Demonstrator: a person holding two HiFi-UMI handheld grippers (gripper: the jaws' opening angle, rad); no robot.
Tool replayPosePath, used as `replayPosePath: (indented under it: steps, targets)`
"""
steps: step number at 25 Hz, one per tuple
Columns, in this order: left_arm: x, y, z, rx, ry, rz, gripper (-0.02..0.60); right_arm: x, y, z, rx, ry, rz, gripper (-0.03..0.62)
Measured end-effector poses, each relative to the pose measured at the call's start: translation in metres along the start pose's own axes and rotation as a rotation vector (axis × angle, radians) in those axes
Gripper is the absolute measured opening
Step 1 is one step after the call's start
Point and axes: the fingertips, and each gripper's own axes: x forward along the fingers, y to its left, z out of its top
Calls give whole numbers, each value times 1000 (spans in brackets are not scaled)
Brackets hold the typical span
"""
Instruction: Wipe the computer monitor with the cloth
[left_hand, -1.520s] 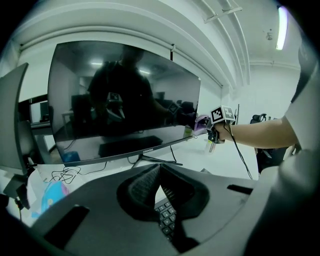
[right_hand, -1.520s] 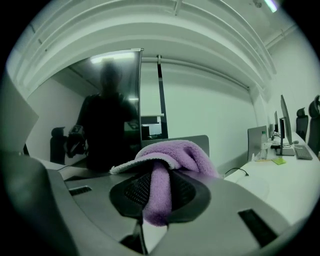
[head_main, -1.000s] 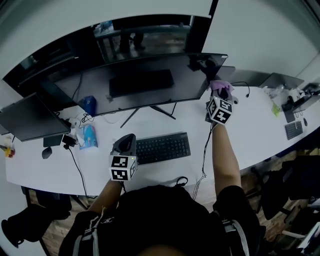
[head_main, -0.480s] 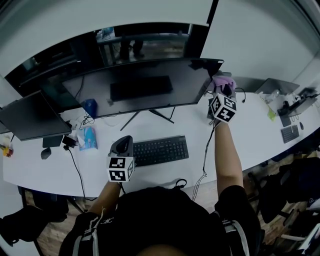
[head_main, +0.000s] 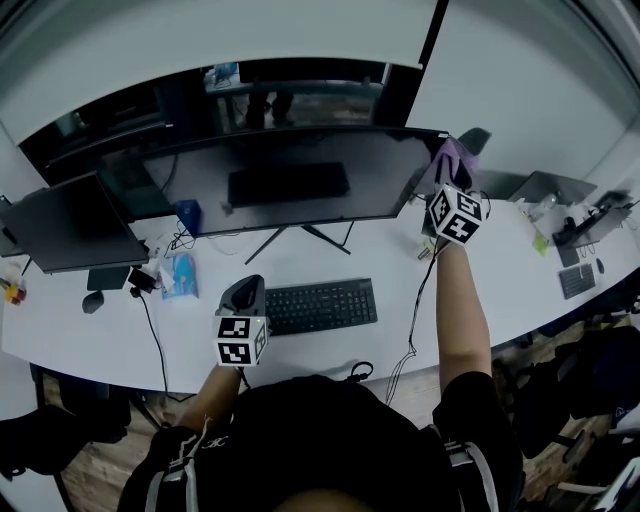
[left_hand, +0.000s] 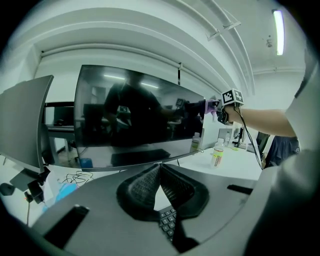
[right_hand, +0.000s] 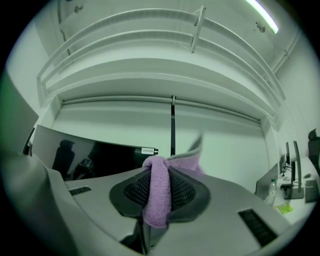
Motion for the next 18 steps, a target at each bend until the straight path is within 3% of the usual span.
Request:
replayPosePath:
  steps: [10, 18]
  targets:
    - [-13, 2, -1, -6, -16, 20, 14, 0, 0, 27, -1, -32, 10, 84]
    - [-20, 10, -7, -28, -24, 37, 14, -3, 7, 45, -71, -50, 13, 84]
